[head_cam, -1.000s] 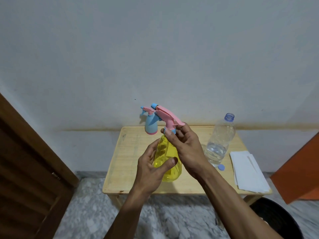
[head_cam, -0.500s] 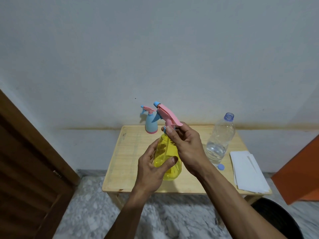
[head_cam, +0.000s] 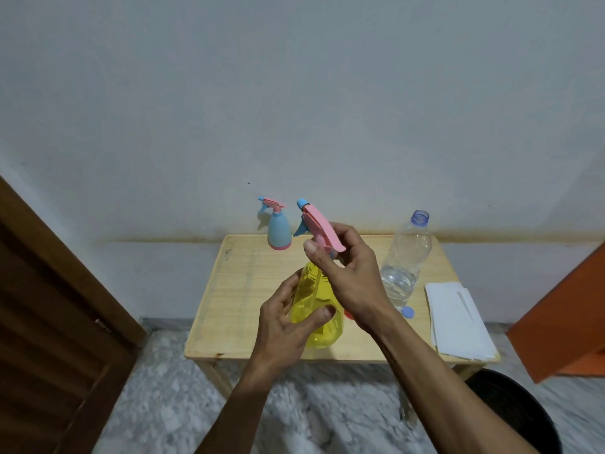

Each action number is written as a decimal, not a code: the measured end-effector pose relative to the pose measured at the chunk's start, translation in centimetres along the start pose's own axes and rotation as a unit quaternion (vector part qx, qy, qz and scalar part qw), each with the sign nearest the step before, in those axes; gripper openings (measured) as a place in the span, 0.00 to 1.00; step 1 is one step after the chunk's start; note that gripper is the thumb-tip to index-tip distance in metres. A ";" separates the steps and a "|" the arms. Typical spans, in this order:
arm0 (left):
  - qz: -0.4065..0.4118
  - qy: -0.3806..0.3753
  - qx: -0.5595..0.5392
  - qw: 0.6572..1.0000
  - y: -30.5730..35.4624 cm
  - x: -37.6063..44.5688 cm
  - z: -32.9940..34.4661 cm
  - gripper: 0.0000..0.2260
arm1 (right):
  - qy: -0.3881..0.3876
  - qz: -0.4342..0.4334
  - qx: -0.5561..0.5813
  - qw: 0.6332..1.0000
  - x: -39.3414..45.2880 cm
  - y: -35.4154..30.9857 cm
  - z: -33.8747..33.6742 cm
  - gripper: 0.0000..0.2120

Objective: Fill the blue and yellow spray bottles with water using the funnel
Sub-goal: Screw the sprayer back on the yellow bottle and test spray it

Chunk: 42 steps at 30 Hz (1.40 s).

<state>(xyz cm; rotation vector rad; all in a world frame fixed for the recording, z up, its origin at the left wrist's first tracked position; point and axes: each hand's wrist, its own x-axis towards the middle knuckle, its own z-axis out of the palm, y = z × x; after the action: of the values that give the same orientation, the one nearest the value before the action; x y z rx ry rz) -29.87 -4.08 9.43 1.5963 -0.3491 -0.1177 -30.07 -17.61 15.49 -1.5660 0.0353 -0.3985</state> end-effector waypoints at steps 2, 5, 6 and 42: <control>-0.006 -0.013 0.007 1.000 -0.3 -0.2 0.4 0.30 | -0.025 -0.014 -0.020 0.999 0.3 -0.3 -0.6 0.17; -0.008 -0.022 0.012 1.000 -0.5 -0.8 1.3 0.30 | -0.049 -0.025 -0.065 0.996 0.4 -0.6 -0.9 0.09; -0.009 -0.022 0.010 1.000 -0.4 -1.0 1.6 0.30 | -0.047 -0.024 -0.071 0.996 0.4 -0.6 -1.0 0.06; -0.167 -0.089 0.543 0.818 -5.4 1.1 -7.8 0.29 | 0.074 0.319 -0.295 0.898 -8.6 12.3 2.4 0.27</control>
<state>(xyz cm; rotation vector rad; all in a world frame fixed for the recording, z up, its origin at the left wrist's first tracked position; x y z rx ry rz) -25.75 3.13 4.73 2.8004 -0.2803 -0.3895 -34.71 -13.54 1.64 -1.9959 0.8361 0.0310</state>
